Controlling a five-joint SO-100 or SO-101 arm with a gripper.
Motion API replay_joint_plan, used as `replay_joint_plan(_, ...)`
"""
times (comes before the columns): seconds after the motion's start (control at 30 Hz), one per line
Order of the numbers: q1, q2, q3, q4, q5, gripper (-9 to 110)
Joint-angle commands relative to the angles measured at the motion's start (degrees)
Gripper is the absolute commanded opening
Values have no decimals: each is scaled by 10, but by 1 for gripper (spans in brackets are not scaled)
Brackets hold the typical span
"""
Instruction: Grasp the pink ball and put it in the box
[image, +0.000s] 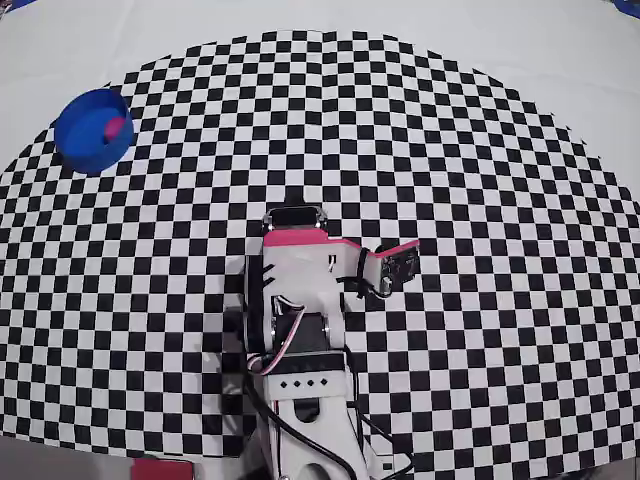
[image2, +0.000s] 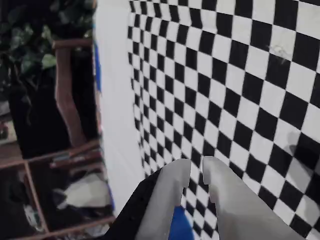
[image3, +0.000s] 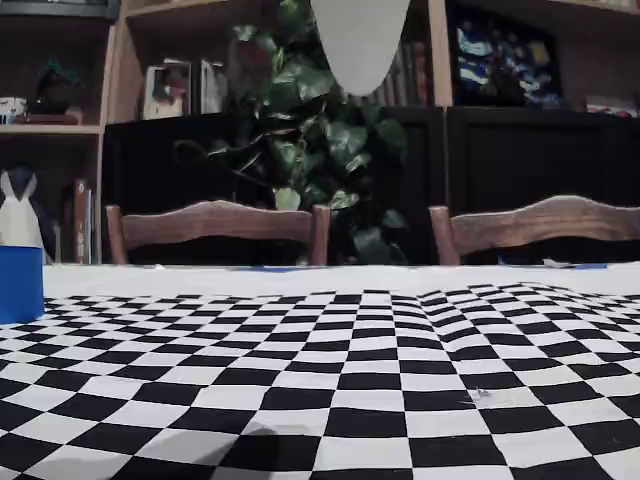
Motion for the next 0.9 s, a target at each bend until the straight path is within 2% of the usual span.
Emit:
replay_joint_plan(0.0,4,48,31,19,4,0)
replay_joint_plan(0.43,18,102,67,136,6,0)
replay_joint_plan(0.87,18,102,67,137,5,0)
